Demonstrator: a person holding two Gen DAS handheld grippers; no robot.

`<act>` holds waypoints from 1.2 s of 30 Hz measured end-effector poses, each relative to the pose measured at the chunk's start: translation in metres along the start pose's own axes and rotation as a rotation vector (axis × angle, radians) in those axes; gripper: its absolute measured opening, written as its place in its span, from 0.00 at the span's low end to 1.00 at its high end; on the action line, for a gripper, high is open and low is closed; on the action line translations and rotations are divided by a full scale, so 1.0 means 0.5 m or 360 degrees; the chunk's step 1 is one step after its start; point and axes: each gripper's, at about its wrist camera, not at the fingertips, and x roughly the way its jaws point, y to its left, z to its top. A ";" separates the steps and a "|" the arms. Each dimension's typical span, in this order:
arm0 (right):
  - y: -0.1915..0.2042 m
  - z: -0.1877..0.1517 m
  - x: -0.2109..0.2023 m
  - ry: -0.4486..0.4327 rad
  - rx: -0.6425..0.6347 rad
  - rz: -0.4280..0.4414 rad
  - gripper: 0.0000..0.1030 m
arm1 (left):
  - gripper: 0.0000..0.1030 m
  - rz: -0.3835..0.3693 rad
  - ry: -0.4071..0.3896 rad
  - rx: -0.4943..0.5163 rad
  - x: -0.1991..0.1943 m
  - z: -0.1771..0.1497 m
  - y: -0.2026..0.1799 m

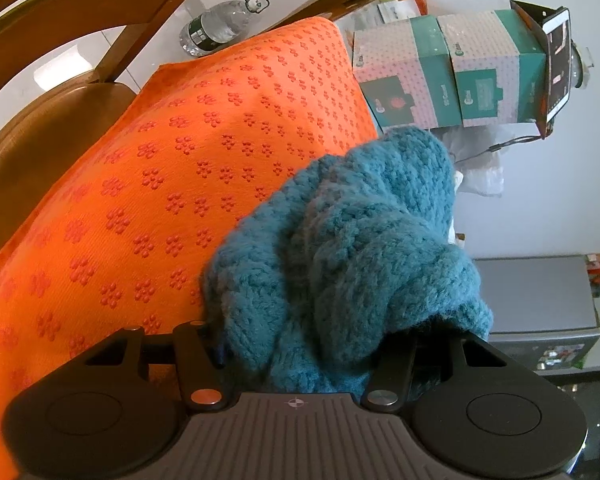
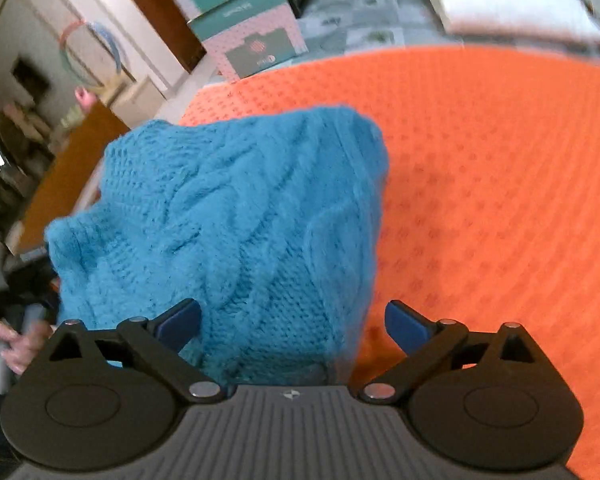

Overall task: Fold clothes
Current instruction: 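Carry the lifted sweater with both tools toward the stack of clothes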

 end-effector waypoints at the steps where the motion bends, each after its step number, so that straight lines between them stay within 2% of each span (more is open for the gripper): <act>1: -0.018 -0.004 0.008 0.0000 0.0081 0.0063 1.00 | 0.59 0.0001 0.0005 0.0001 0.001 0.001 -0.001; 6: -0.082 -0.023 0.046 0.0016 0.0379 0.0309 1.00 | 0.62 0.0013 0.0020 0.0028 0.006 0.004 -0.007; 13: -0.120 -0.043 0.082 0.0027 0.0532 0.0500 1.00 | 0.64 0.0007 0.0034 0.0035 0.011 0.006 -0.007; 19: -0.158 -0.036 0.103 -0.0018 0.0640 0.0596 1.00 | 0.67 -0.0001 0.0049 0.0036 0.018 0.006 -0.006; 24: -0.131 -0.028 0.130 -0.0020 0.0574 0.0600 1.00 | 0.70 0.0001 0.0062 0.0049 0.024 0.006 -0.010; 27: -0.108 -0.023 0.138 -0.0029 0.0513 0.0556 1.00 | 0.67 0.0010 0.0053 0.0059 0.023 0.004 -0.013; 28: -0.102 -0.021 0.136 -0.0037 0.0510 0.0534 0.98 | 0.64 0.0017 0.0040 0.0075 0.020 0.002 -0.014; 30: -0.092 -0.019 0.123 -0.0065 0.0512 0.0503 0.80 | 0.56 0.0030 0.0006 0.0114 0.013 -0.004 -0.020; 33: -0.078 -0.014 0.083 -0.0131 0.0474 0.0488 0.62 | 0.50 0.0061 -0.0042 0.0233 -0.001 -0.015 -0.054; 36: -0.064 -0.009 0.044 -0.0197 0.0435 0.0472 0.55 | 0.48 0.0083 -0.0090 0.0416 -0.015 -0.028 -0.109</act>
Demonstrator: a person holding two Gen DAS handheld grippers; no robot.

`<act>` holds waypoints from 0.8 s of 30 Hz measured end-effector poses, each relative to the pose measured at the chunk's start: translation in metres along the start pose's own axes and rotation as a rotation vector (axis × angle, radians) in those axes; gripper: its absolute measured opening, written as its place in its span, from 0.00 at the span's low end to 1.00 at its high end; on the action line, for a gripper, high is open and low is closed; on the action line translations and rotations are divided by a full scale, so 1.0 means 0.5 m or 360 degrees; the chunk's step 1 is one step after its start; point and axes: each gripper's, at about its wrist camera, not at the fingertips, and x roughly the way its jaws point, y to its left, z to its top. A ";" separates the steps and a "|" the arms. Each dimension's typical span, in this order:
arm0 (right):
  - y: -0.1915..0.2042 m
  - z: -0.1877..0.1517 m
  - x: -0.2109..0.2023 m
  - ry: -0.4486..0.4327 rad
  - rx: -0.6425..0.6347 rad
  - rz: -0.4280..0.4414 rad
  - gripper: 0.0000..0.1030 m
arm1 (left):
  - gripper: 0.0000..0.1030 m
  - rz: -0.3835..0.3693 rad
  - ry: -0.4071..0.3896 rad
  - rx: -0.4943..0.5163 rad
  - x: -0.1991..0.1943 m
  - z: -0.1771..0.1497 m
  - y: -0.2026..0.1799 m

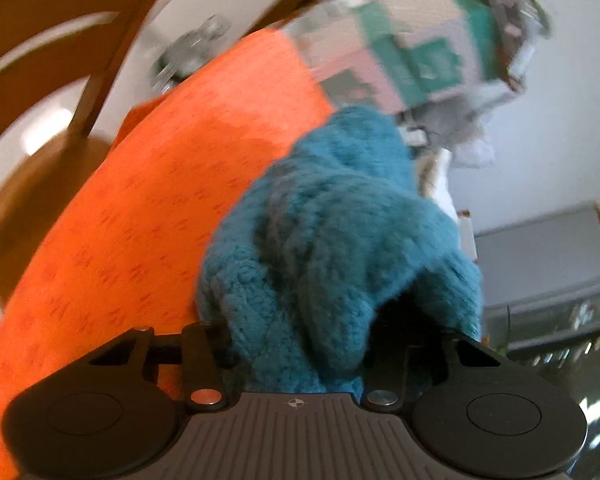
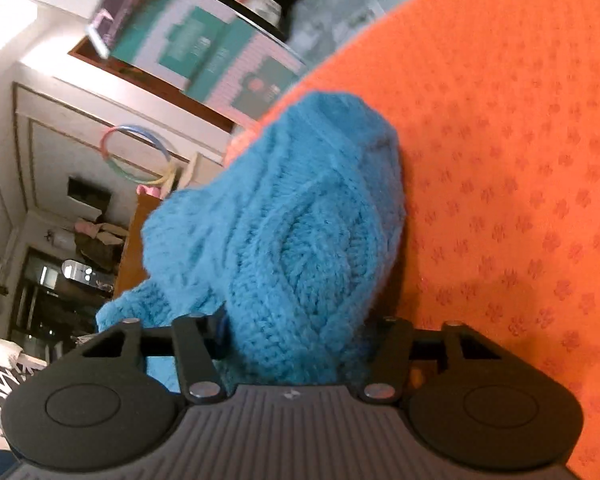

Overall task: Fold clothes
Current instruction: 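Carry the lifted sweater with both tools toward the stack of clothes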

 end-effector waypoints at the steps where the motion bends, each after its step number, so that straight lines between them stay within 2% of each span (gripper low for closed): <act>1: 0.009 0.001 -0.011 -0.0020 -0.0016 -0.0001 0.55 | 0.48 -0.0005 -0.0011 0.0072 -0.004 0.000 -0.024; 5: 0.031 0.020 -0.066 -0.0113 -0.0062 0.0024 0.54 | 0.46 -0.0019 -0.0039 0.0332 -0.009 -0.002 -0.117; 7: 0.023 0.037 -0.103 -0.0164 -0.0052 0.0042 0.53 | 0.46 -0.0043 -0.0046 0.0379 -0.005 -0.004 -0.150; 15: -0.042 0.137 -0.249 -0.0258 -0.0058 0.0057 0.53 | 0.46 -0.0123 -0.0061 0.0422 0.089 -0.058 -0.297; 19: -0.103 0.221 -0.334 -0.0280 -0.0069 0.0033 0.53 | 0.46 -0.0156 -0.0075 0.0421 0.168 -0.095 -0.398; 24: -0.176 0.357 -0.434 -0.0320 -0.0147 0.0019 0.53 | 0.46 -0.0185 -0.0095 0.0416 0.288 -0.117 -0.520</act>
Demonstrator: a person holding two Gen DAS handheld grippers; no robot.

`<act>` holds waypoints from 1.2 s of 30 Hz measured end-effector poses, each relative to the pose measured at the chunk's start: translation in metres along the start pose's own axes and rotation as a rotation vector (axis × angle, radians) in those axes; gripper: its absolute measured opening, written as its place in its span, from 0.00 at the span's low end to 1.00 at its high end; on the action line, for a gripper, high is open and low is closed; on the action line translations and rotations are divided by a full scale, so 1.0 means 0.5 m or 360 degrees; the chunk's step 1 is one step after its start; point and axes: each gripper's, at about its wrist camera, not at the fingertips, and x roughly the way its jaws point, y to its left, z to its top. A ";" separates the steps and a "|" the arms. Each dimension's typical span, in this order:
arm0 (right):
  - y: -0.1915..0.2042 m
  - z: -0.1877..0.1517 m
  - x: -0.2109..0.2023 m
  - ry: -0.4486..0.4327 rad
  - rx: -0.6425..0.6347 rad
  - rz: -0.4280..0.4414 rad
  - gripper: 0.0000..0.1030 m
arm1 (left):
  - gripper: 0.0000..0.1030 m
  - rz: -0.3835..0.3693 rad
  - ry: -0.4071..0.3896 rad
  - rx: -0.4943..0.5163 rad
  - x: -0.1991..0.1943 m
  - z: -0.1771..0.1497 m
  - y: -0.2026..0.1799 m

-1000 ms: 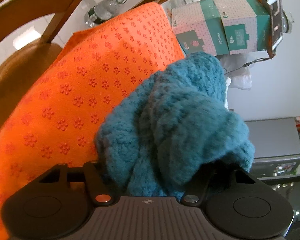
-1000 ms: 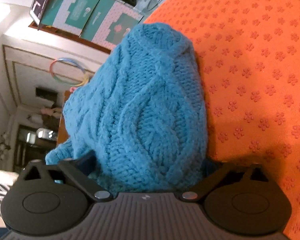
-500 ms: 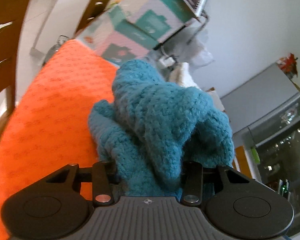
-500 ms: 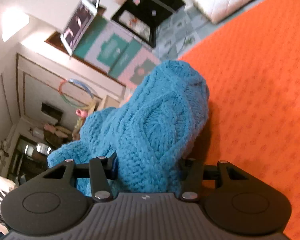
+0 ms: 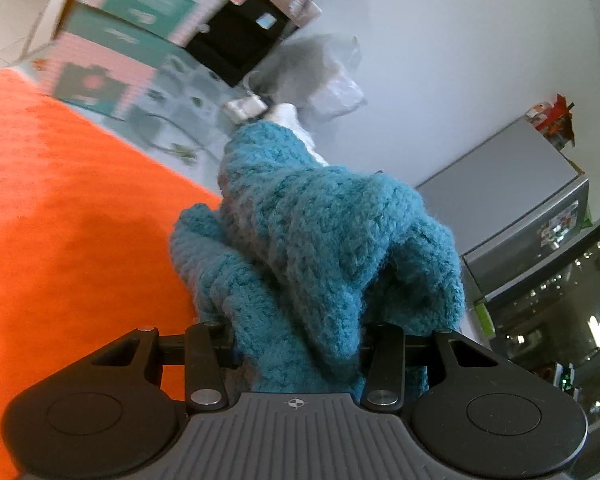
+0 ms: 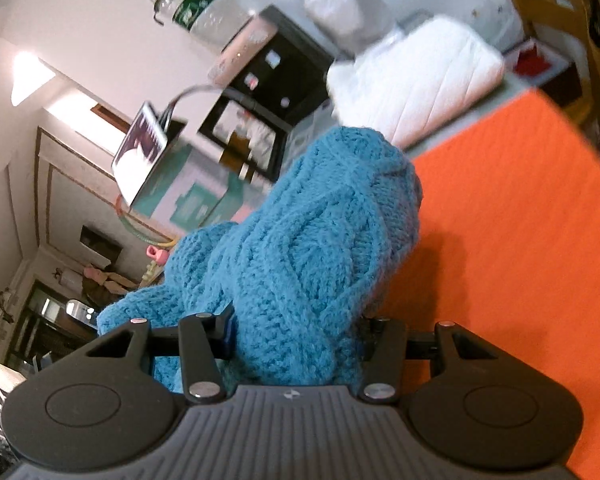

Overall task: Fold clothes
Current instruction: 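Carry the lifted sweater with both tools toward the stack of clothes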

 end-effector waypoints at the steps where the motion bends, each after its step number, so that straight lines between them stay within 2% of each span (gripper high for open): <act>1: -0.015 0.027 -0.008 -0.0005 -0.0014 0.0001 0.53 | 0.46 -0.0006 -0.0013 0.0007 0.026 0.004 -0.022; 6: -0.078 0.193 -0.016 -0.0025 -0.0043 0.0005 0.53 | 0.46 -0.0029 -0.0065 0.0029 0.154 0.054 -0.116; 11: -0.118 0.371 0.025 -0.0059 -0.0083 0.0042 0.53 | 0.46 -0.0019 -0.0119 0.0079 0.270 0.139 -0.178; 15: -0.163 0.505 0.097 -0.0080 -0.0093 0.0100 0.54 | 0.46 -0.0001 -0.0163 0.0129 0.363 0.219 -0.214; 21: -0.236 0.692 0.219 -0.0108 -0.0096 0.0180 0.54 | 0.46 0.0003 -0.0234 0.0159 0.511 0.338 -0.209; 26: -0.300 0.773 0.324 -0.0112 -0.0103 0.0191 0.54 | 0.46 -0.0003 -0.0256 0.0155 0.618 0.399 -0.163; 31: -0.381 0.788 0.413 -0.0073 -0.0032 0.0158 0.55 | 0.48 -0.0001 -0.0242 0.0097 0.698 0.409 -0.084; 36: -0.450 0.775 0.446 -0.0081 0.0068 0.0139 0.64 | 0.58 0.0017 -0.0183 -0.0033 0.721 0.408 -0.002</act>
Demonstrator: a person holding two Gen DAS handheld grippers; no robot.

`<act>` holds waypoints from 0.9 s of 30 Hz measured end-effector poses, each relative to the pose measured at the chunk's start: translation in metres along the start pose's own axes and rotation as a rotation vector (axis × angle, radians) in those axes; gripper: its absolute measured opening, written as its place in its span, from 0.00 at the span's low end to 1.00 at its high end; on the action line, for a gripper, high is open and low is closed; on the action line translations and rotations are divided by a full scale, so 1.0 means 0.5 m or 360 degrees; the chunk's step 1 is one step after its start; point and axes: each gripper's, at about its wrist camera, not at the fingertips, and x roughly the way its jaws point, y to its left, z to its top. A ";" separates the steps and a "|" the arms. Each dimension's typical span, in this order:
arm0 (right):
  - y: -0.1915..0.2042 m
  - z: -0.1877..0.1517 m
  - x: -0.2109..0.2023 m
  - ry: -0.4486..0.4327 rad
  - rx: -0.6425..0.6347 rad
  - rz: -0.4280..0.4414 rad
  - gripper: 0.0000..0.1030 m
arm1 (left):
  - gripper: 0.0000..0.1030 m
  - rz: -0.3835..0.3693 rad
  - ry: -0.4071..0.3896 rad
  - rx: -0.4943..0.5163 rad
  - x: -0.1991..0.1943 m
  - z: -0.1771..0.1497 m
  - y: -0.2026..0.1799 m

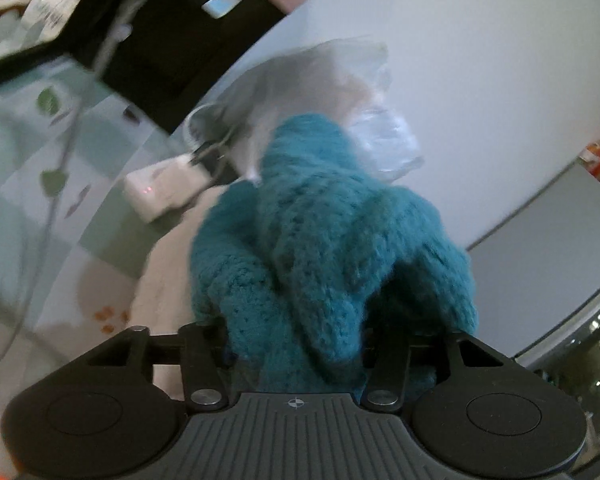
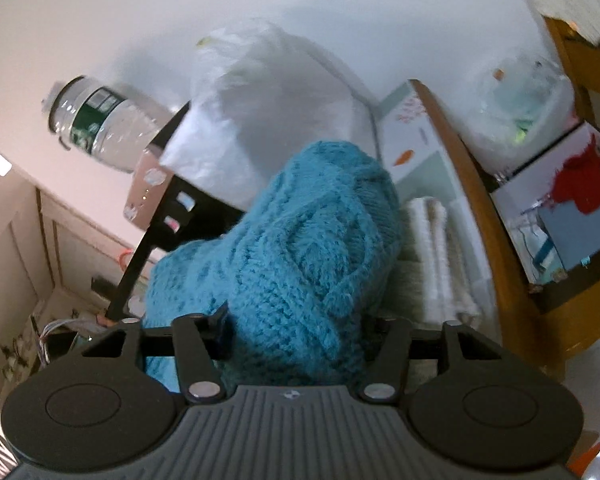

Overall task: Fold clothes
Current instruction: 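Carry the lifted sweater with both tools toward the stack of clothes, then lower the sweater onto the clothes stack and open both tools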

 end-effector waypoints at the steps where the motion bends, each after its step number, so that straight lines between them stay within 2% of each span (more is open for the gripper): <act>1: -0.003 -0.001 0.003 0.0005 -0.0006 -0.0002 0.65 | 0.59 -0.0009 0.0015 -0.0025 -0.002 -0.002 0.010; 3: 0.000 -0.003 0.005 0.0024 -0.0016 -0.0019 0.72 | 0.64 -0.0010 0.0030 -0.0054 -0.013 -0.005 0.017; 8: 0.031 0.003 -0.022 0.0006 -0.0028 -0.0129 0.77 | 0.75 0.0038 -0.0045 -0.0044 -0.088 -0.003 -0.024; 13: 0.093 0.005 -0.077 -0.0027 -0.0160 -0.0329 0.77 | 0.75 0.0091 -0.0134 -0.0025 -0.170 0.001 -0.071; 17: 0.157 -0.004 -0.124 -0.0050 -0.0302 -0.0417 0.77 | 0.66 0.0110 -0.0151 0.0060 -0.191 0.013 -0.123; 22: 0.229 -0.027 -0.119 0.0018 -0.0561 -0.0489 0.62 | 0.49 0.0120 -0.0118 0.0227 -0.173 0.033 -0.195; 24: 0.258 -0.037 -0.117 0.0046 -0.0665 -0.0517 0.59 | 0.42 0.0150 -0.0062 0.0294 -0.135 0.034 -0.204; 27: 0.291 -0.054 -0.103 0.0103 -0.0811 -0.0575 0.56 | 0.38 0.0233 0.0002 0.0326 -0.095 0.026 -0.179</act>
